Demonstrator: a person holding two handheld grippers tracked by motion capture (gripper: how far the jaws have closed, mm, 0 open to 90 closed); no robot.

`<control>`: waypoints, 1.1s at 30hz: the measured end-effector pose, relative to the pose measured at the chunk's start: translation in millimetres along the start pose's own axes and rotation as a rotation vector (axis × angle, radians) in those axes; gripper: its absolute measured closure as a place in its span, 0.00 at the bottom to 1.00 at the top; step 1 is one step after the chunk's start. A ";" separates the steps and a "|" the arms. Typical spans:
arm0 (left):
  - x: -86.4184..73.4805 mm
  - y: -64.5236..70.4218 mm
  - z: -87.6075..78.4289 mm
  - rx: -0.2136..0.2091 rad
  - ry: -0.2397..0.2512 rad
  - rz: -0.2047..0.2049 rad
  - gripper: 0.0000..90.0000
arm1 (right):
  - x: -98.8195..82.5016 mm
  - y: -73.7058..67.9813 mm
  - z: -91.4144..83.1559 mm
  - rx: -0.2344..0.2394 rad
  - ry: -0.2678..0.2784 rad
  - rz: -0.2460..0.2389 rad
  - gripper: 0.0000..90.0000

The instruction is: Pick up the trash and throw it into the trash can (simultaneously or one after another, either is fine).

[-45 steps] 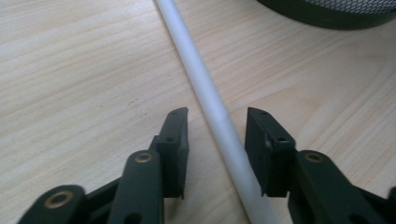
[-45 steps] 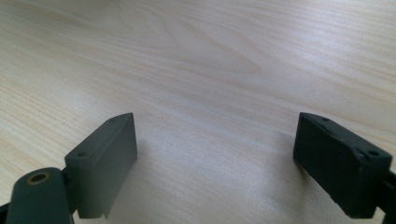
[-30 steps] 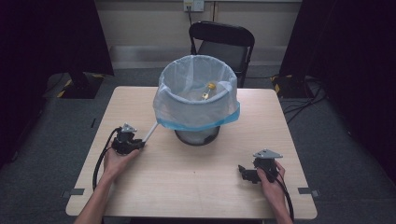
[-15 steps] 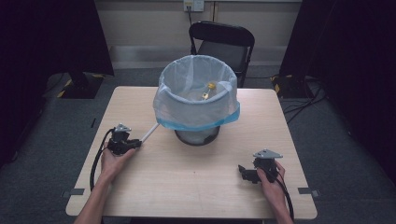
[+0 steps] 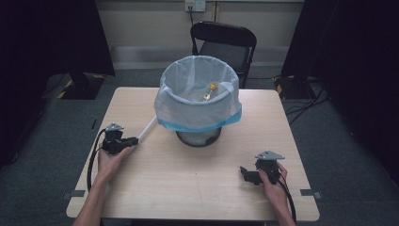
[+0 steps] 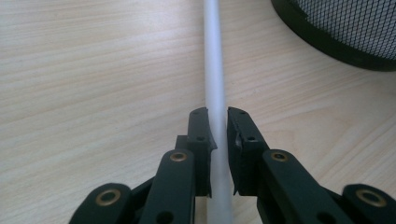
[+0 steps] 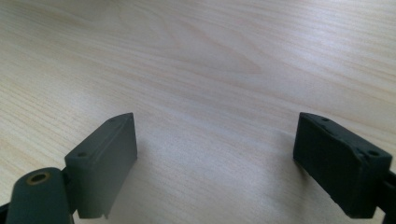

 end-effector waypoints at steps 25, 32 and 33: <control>39.1 7.0 -27.2 -0.099 0.182 -0.049 0.90 | 0.0 0.0 0.0 0.000 0.000 0.000 0.14; 61.3 14.8 -39.6 -0.104 0.228 -0.026 0.90 | 0.0 0.0 0.0 0.000 0.000 0.000 0.14; 64.3 16.0 -41.4 -0.107 0.240 -0.025 0.90 | 0.0 0.0 0.0 0.000 0.000 0.000 0.14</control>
Point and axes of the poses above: each handheld gripper's, and its own axes: z roughly forward along the jaws, x roughly out of its top, y roughly to its right, the point moved 5 cm from there along z, roughly forward along the jaws, and after that the axes turned 11 degrees about -z, right-handed, at the moved point
